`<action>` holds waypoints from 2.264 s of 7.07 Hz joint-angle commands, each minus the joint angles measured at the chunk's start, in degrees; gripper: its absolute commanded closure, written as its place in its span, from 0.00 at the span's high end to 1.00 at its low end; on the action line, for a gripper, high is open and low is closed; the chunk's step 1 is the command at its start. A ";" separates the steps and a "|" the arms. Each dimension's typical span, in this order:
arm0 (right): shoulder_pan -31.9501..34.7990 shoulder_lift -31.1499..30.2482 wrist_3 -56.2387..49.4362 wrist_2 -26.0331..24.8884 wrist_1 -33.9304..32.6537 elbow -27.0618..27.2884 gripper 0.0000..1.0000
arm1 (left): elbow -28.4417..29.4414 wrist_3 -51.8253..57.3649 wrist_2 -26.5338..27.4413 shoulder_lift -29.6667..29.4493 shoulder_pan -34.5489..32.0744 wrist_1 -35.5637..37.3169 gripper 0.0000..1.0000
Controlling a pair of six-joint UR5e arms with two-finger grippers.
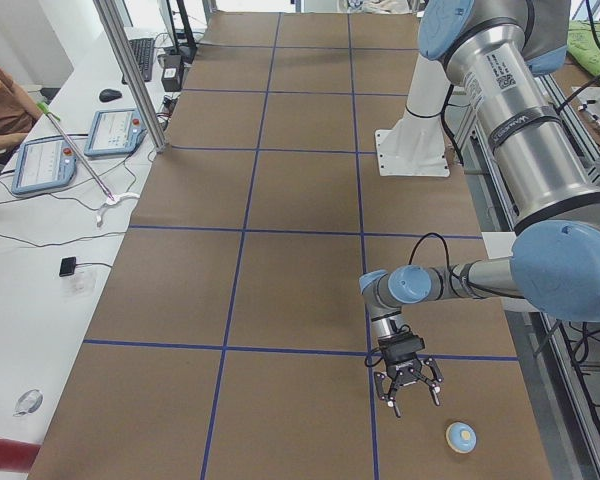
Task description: Place and press bell with both arms
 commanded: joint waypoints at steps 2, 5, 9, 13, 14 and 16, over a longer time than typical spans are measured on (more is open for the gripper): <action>-0.18 0.08 -0.06 0.05 0.02 0.31 1.00 | 2.09 -8.65 -4.80 0.01 9.63 -3.85 1.00; -0.18 -0.18 -0.06 0.05 0.02 0.31 1.00 | 5.43 -13.14 -7.00 0.01 13.85 -7.10 1.00; -0.18 -0.27 -0.06 -0.03 0.02 0.40 1.00 | 9.40 -22.43 -14.02 -0.34 26.05 -15.36 1.00; -0.09 -0.44 -0.06 -0.03 -0.06 0.49 1.00 | 9.40 -26.86 -16.32 1.58 30.21 -16.96 1.00; -0.09 -0.44 -0.06 -0.03 -0.15 0.49 1.00 | 9.14 -26.60 -16.32 3.08 30.30 -17.13 1.00; -0.09 -0.53 -0.06 -0.03 -0.15 0.49 1.00 | 9.66 -27.21 -15.89 3.71 30.48 -16.96 1.00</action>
